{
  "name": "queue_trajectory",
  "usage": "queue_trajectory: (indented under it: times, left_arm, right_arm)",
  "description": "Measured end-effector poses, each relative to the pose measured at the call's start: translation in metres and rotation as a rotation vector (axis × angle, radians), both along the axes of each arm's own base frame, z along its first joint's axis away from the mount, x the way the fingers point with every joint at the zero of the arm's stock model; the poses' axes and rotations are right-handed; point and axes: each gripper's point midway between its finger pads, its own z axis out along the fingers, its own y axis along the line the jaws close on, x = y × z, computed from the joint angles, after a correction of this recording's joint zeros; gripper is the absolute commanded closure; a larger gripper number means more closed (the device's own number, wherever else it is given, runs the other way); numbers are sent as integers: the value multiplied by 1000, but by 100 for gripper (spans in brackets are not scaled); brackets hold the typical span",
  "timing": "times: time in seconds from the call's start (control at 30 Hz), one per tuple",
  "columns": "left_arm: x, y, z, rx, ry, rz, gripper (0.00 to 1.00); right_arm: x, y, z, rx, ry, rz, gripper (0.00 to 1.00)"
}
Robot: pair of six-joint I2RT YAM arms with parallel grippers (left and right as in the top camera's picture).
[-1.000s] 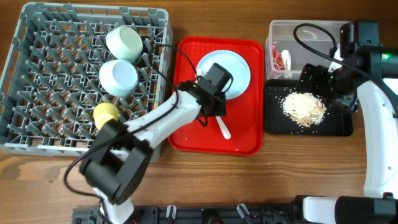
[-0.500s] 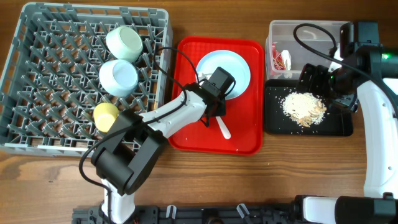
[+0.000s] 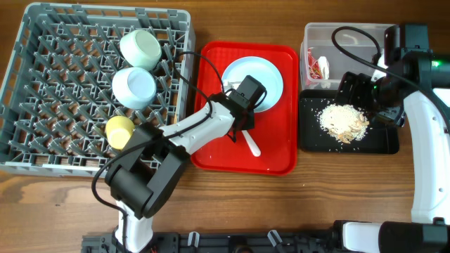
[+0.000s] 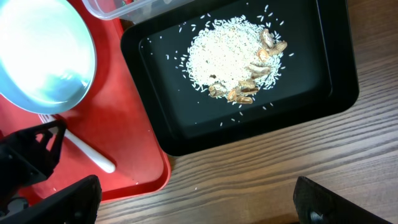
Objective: Sort waste into correct bins and load items into the dishwasher rack
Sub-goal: 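Return the left gripper to the tray and grasp the white fork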
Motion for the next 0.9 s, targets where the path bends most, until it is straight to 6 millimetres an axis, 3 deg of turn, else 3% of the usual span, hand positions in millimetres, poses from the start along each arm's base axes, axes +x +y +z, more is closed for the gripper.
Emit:
queue_trajectory:
  times: [0.23, 0.37, 0.57, 0.9]
  left_arm:
    - [-2, 3, 0, 17, 8, 4, 70]
    - [-3, 6, -1, 29, 13, 11, 83]
    - [-3, 7, -1, 31, 11, 17, 89]
    - [-3, 7, -1, 34, 11, 18, 89]
  right_arm:
    - [0, 0, 0, 0, 0, 0, 0]
    - [0, 0, 0, 0, 0, 0, 0]
    - [0, 0, 0, 0, 0, 0, 0]
    - [0, 0, 0, 0, 0, 1, 0]
